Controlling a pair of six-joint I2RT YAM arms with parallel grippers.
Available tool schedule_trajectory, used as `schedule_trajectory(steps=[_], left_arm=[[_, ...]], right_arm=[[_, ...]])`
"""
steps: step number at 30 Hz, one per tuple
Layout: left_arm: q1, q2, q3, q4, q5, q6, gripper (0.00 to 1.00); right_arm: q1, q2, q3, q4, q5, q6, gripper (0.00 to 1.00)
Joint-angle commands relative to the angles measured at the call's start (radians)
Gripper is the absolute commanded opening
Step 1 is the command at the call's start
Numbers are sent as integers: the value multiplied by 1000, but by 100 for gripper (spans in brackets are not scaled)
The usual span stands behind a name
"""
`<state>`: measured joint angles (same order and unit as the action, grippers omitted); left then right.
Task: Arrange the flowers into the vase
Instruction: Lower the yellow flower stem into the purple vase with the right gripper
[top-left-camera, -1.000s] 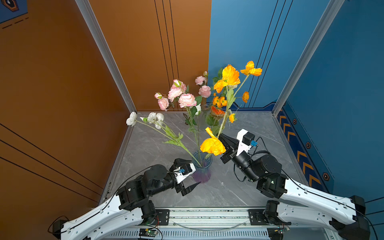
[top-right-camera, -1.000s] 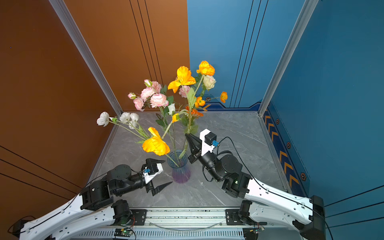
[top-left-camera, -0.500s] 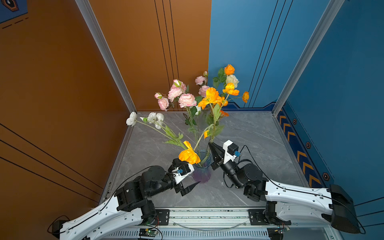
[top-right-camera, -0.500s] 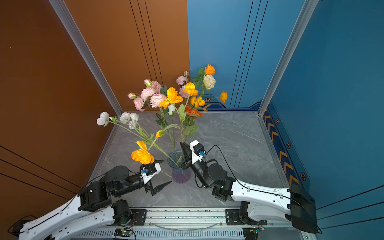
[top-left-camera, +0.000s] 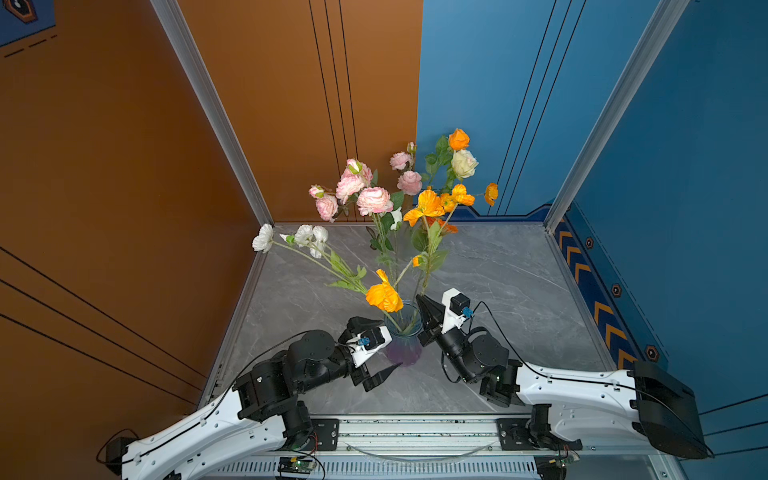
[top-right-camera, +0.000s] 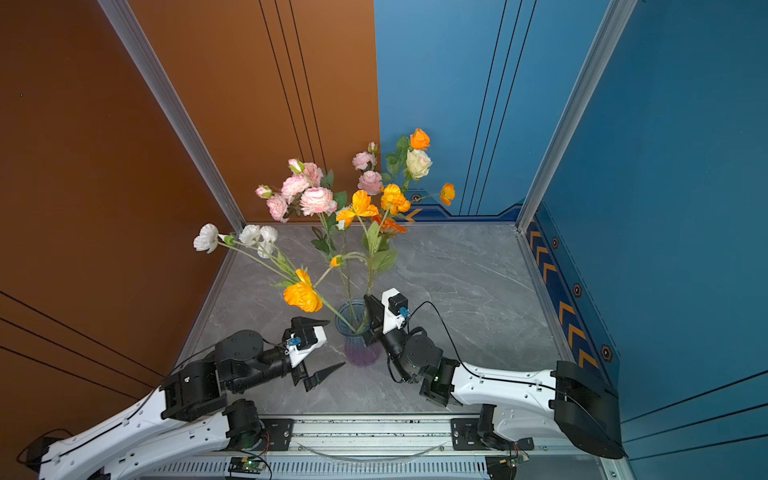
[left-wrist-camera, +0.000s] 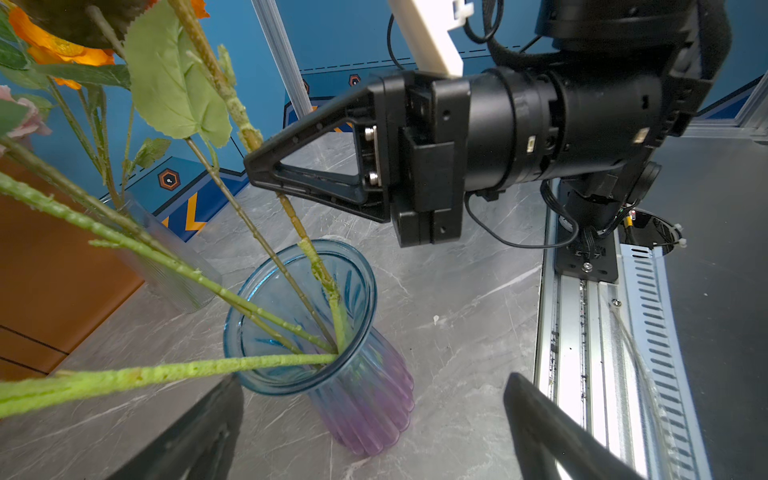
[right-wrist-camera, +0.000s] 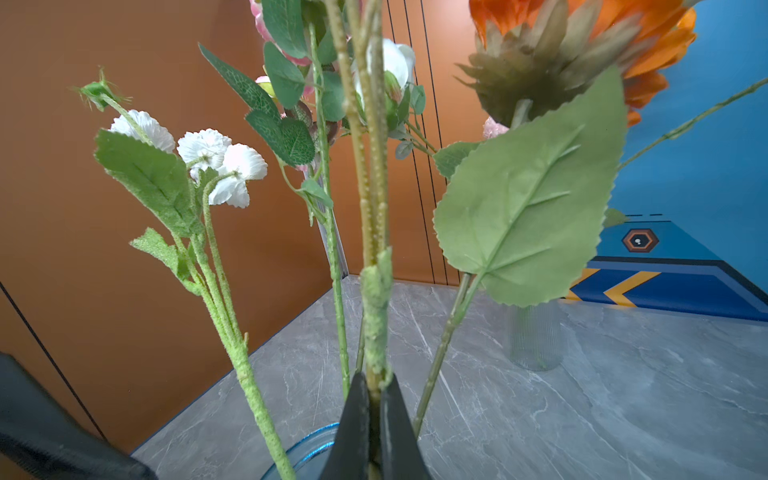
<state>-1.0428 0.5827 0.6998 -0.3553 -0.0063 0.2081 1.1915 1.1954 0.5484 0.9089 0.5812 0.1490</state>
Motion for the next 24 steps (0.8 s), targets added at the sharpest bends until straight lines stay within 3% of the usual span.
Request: schedule_trajectory(steps=[1,7,21,24], left_arm=[[-14,-1,-20,13,-31,-13,98],[-14,7,-28,19,-35,-13,98],[-15,0,-77,65,-43,-54,98],[-17,0,-94,79,-53,-67,98]], right_arm=[[7,1,7,-1,21,48,0],[7,-11,-13,-19,46,71,18],[14,-142,-68,-166,41,122,20],[19,-201,-99,-202,24,128,24]])
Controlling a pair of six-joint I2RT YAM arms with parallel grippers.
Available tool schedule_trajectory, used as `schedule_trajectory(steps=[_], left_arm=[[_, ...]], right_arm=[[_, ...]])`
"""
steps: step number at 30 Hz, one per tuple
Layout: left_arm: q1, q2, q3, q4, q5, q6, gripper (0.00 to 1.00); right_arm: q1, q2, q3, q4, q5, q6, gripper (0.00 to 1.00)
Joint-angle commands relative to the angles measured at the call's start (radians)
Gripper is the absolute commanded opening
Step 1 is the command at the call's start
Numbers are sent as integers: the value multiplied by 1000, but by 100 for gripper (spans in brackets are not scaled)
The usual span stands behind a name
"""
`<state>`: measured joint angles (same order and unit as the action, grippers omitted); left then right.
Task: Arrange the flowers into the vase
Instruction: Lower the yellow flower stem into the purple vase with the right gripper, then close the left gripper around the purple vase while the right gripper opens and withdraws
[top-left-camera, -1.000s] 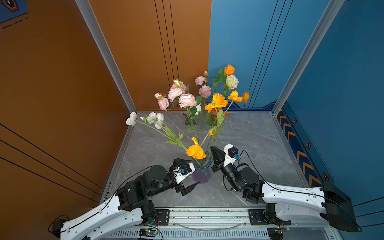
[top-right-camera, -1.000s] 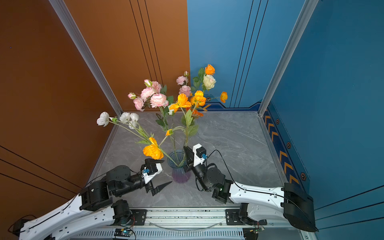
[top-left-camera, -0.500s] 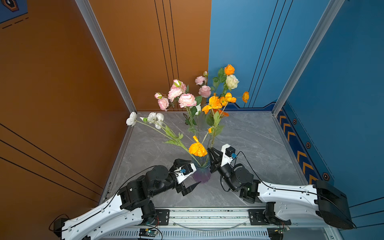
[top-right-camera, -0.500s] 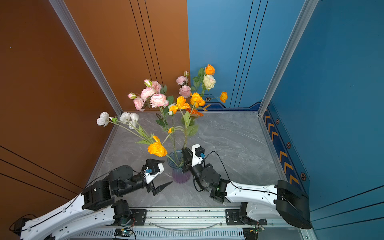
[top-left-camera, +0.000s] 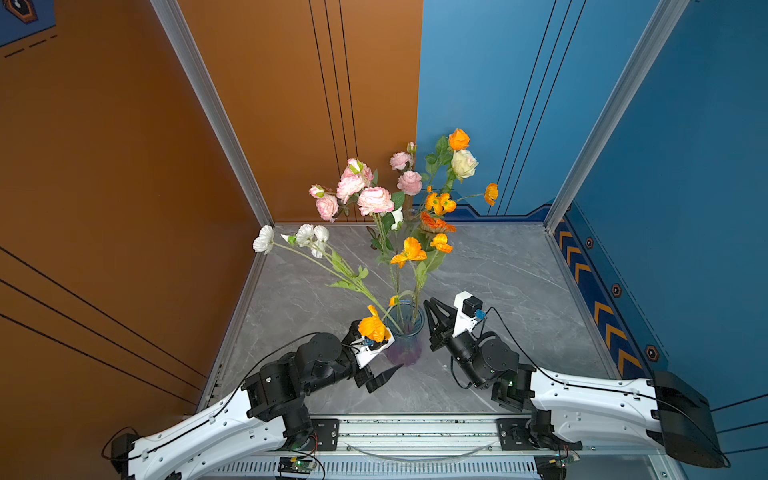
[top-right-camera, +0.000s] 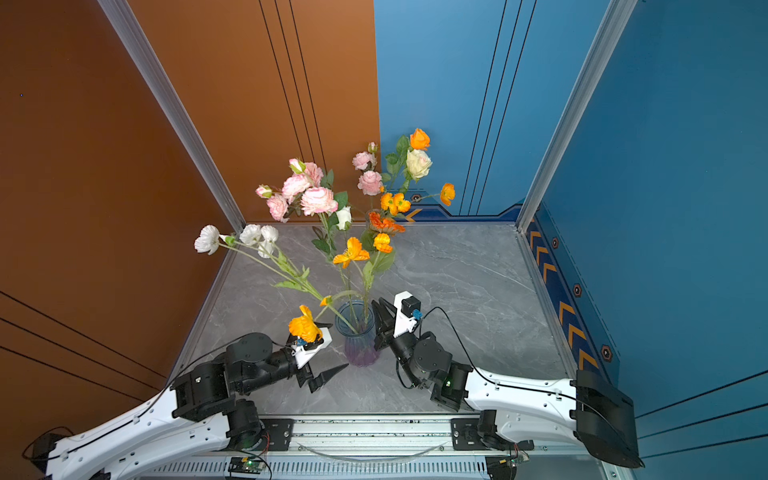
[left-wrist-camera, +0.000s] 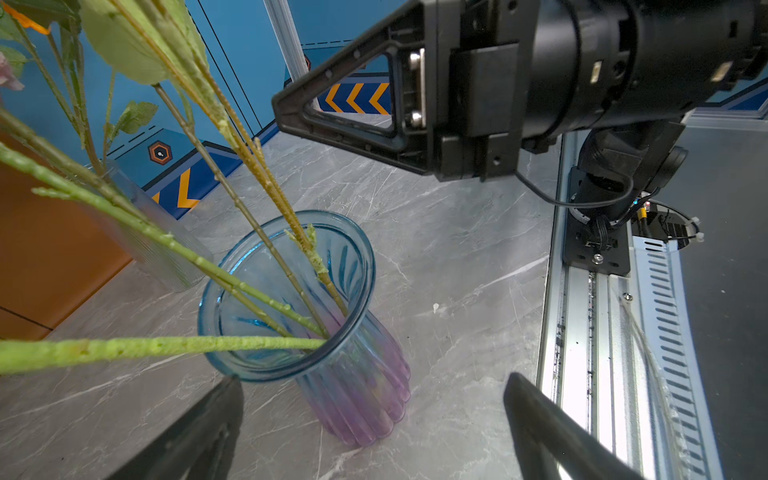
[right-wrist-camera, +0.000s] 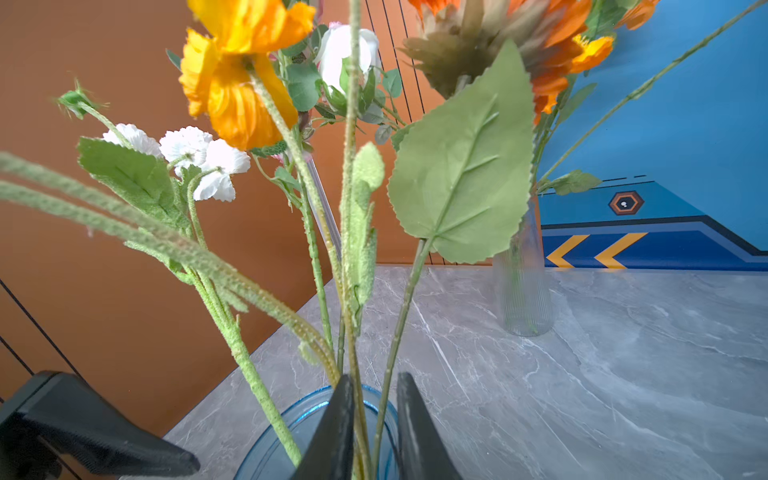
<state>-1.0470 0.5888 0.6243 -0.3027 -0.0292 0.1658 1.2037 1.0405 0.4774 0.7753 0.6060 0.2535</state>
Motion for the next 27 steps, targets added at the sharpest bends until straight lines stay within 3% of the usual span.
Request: schedule_trajectory(steps=[1,2,5,7,8,14,16,27], left_arm=[[-13,-9,-30,36,-43,-34,98],[-13,-9,-39,44,-55,-42,98],[-13,-15,-76,89,-87,-62,98],[-13,-17,-107,150,-97,-72,98],[-12,-17,-120,171,-102,-75,98],[4,40,-178,313,-79,-95,98],[19,77,-209,416,-73,-110,98],[109,258,-339,852,-84,-157,98]], right_arm=[[8,-69,-35,-91,-6,26,26],[8,-89,-38,-120,-7,31,27],[11,-160,-42,-231,-24,42,43],[11,-195,-43,-308,-29,48,66],[10,-203,-42,-341,-33,45,73],[-6,-240,-47,-539,-94,60,89],[-8,-257,-51,-590,-94,78,100],[-31,-403,-117,-599,-142,71,100]])
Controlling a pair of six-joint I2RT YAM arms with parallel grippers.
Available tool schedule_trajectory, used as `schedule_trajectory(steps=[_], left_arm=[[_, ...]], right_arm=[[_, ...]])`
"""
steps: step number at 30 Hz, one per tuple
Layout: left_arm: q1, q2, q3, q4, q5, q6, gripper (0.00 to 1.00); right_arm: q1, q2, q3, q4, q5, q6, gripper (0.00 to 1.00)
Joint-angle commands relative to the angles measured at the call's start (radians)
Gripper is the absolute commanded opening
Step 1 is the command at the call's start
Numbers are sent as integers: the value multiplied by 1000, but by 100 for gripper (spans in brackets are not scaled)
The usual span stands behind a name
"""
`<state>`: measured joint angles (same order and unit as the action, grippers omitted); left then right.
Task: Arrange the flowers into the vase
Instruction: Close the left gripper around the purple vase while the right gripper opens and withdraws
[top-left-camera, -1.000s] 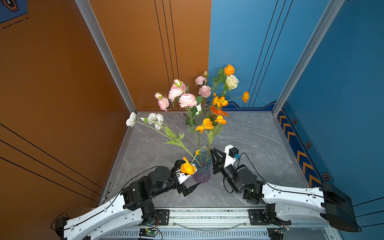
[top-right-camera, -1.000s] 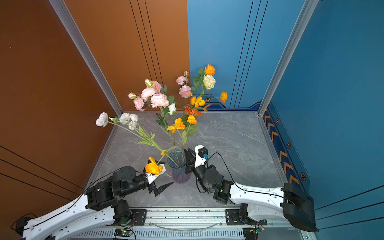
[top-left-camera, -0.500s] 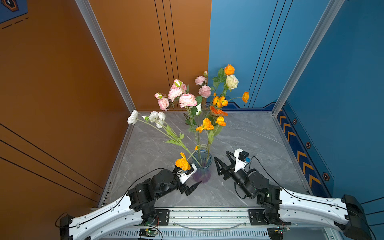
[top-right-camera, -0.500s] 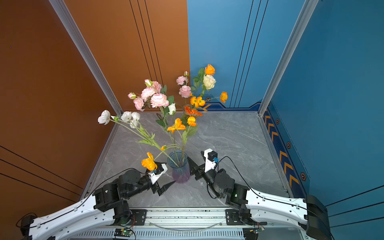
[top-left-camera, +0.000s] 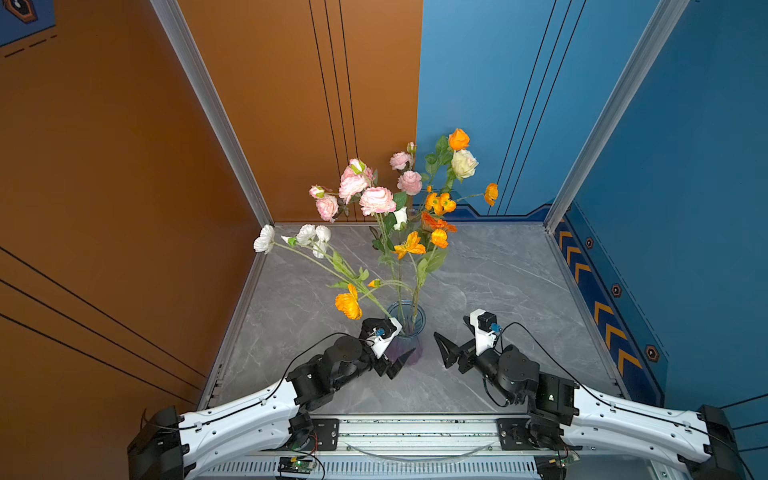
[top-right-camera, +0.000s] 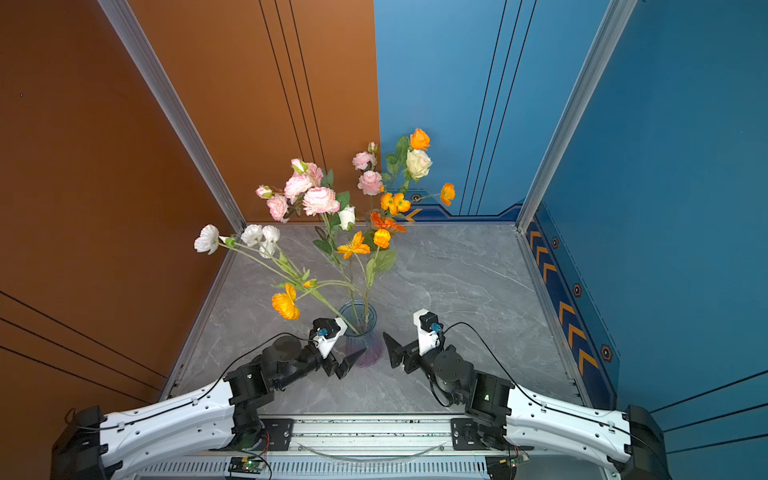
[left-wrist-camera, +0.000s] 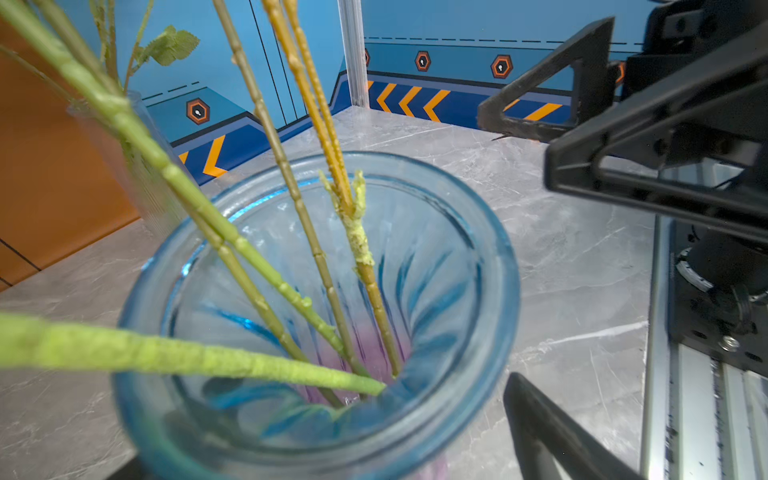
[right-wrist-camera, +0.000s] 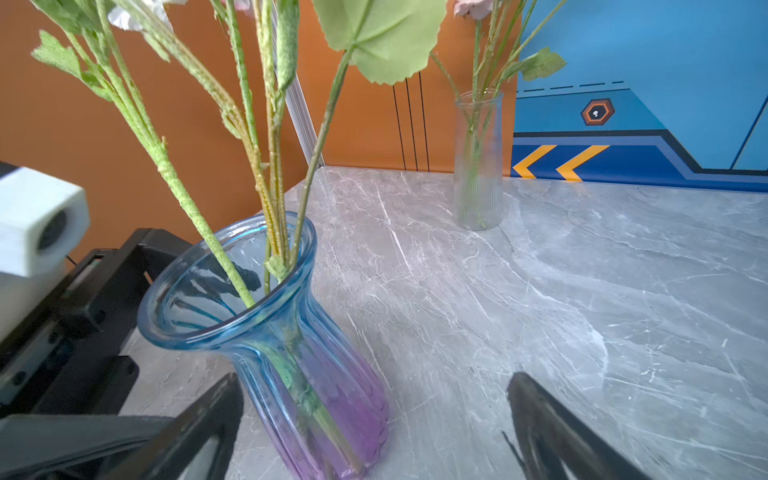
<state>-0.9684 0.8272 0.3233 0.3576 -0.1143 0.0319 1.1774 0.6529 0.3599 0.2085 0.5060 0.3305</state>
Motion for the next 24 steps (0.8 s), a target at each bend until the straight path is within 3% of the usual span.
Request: schedule_trajectory(steps=[1,8,24], left_arm=[[50,34,-50,237,20,-28,98],[171,148,0,305,172,-31,98],[236,383,33,512,304,-51,98]], right_arm=[[-4,-11,5,-37,-55,-16,100],[-3,84,66,-64,-142,-51,100],[-27,121,83,-48,-202,-74,100]])
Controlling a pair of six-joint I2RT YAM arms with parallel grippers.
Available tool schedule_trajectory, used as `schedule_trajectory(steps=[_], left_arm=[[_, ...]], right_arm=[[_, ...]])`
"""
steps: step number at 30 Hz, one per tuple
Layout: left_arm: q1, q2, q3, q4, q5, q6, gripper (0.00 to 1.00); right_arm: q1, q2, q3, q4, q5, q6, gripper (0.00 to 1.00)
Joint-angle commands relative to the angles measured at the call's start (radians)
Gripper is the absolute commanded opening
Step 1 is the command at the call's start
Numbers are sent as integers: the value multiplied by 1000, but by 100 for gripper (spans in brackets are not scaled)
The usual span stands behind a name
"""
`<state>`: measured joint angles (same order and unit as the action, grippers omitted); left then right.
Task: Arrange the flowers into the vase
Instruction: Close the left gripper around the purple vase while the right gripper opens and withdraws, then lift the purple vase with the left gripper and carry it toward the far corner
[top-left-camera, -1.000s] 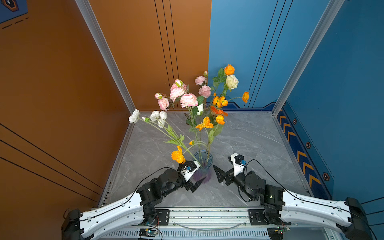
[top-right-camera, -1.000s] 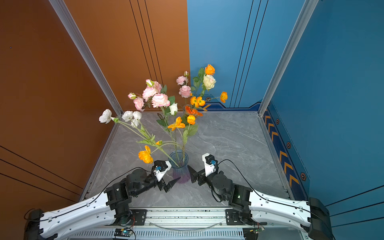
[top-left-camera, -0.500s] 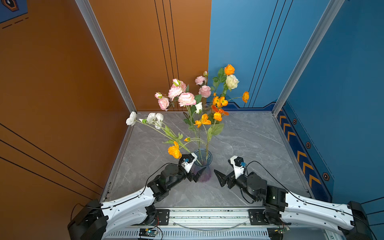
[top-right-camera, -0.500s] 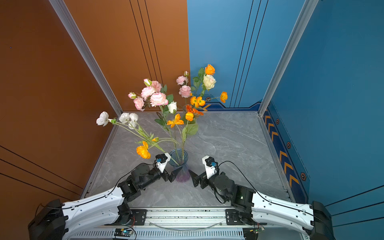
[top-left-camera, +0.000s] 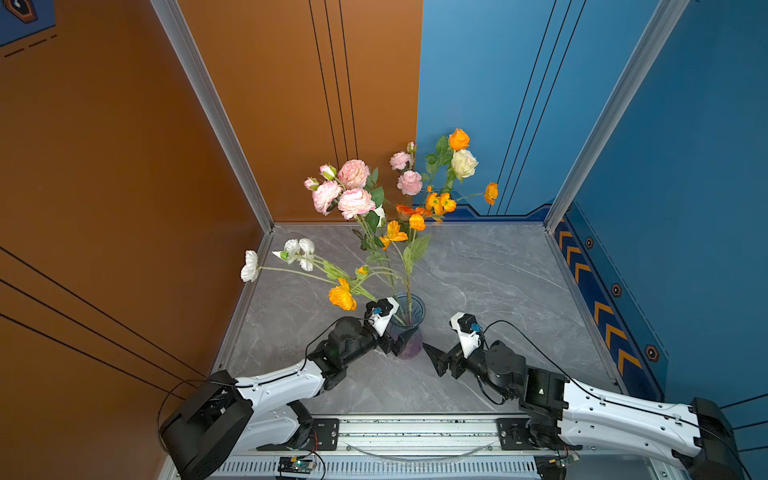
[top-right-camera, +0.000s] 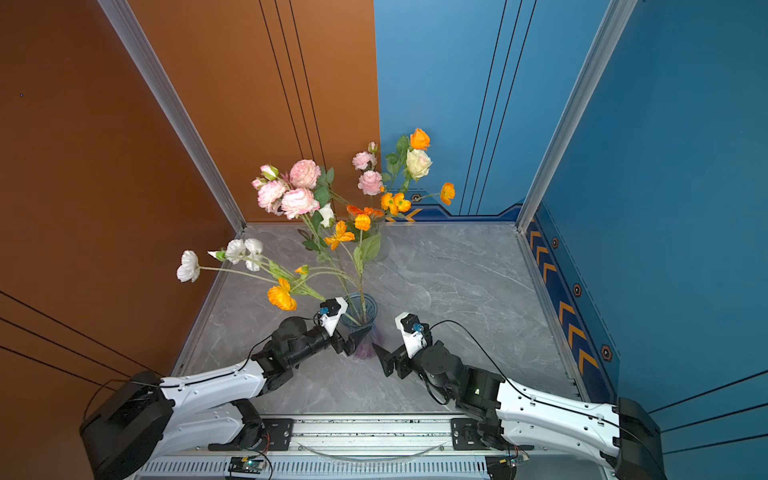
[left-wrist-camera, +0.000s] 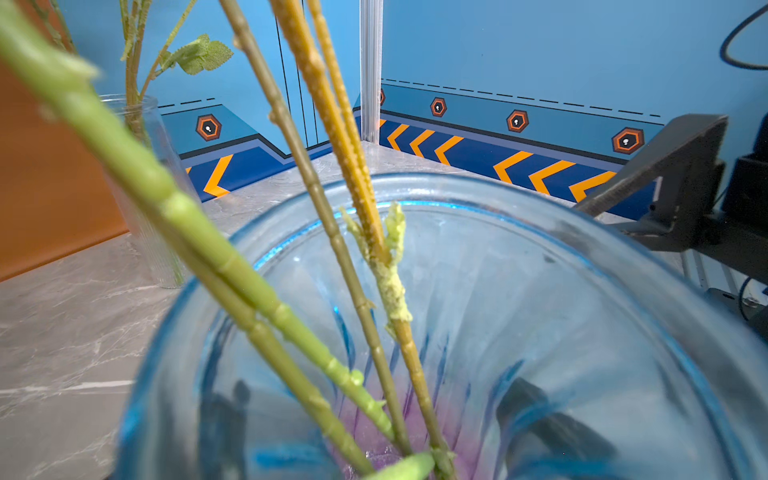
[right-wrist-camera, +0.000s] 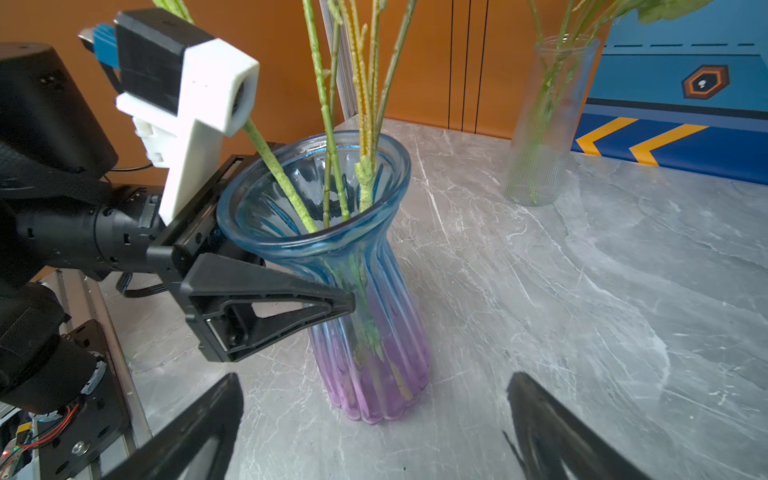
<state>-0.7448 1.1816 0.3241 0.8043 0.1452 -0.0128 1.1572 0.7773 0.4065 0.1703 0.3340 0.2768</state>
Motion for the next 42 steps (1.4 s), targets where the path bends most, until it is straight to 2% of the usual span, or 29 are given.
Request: schedule_trajectory(steps=[1,7,12,17,26,29,34,37,39,42], left_arm=[[15,45,35,79,50,-7,98],[16,131,47,159,56,-8,98],[12,213,18,319,66,-26,100],[15,297,5,485,84,-40,93],[14,340,29,524,82,-56,93],[4,343,31,551,69,-67,88],[-3,307,28,555,75,-67,67],[-4,266,18,540,71,-64,62],[-4,229,14,518,74,-55,58],[-5,144,31,392,89,-17,49]], right_arm=[[-7,-3,37,-19,-34,-20,100],[-25,-30,23,-23,-53,-28,100],[-100,-74,44,-53,-132,-59,100],[-139,-98,49,-105,-142,-13,100],[-143,-120,29,-128,-170,12,100],[-146,-121,32,-123,-174,12,100],[-145,-116,23,-115,-176,18,99],[-145,-113,16,-104,-173,19,99],[-146,-108,14,-83,-170,19,99],[-153,-81,50,-79,-174,8,99]])
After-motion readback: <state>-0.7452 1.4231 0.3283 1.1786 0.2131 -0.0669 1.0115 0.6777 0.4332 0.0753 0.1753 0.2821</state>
